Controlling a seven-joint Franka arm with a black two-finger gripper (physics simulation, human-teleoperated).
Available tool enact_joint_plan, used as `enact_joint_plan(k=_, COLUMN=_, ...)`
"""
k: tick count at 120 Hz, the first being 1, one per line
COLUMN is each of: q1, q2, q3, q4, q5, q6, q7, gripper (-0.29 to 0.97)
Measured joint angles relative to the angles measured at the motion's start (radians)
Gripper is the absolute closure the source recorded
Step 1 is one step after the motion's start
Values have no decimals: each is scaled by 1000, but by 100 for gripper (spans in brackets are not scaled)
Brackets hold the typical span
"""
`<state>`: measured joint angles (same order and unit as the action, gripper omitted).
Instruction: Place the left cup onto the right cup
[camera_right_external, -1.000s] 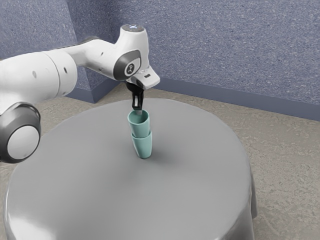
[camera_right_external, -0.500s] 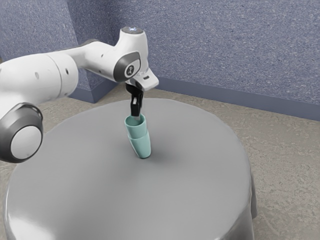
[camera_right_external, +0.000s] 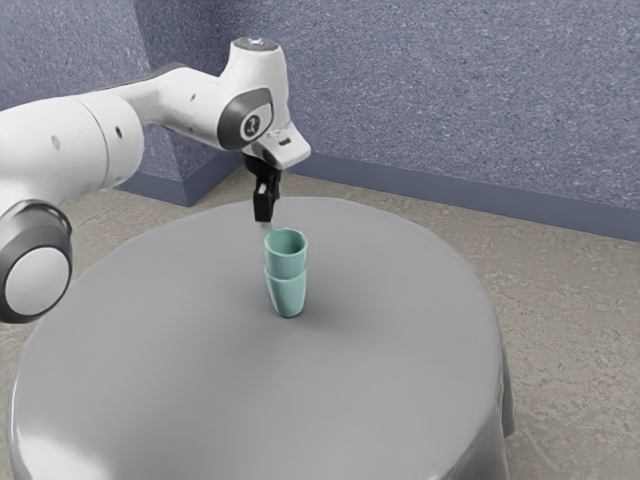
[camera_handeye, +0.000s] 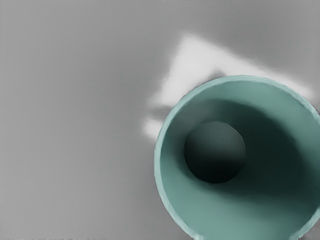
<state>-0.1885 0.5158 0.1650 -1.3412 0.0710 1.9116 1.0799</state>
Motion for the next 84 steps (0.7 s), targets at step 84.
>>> enact_joint_plan(k=84, q1=-33, q2=-253, q3=5, q4=-64, q5=27, q6=-206, q7=-42, gripper=0)
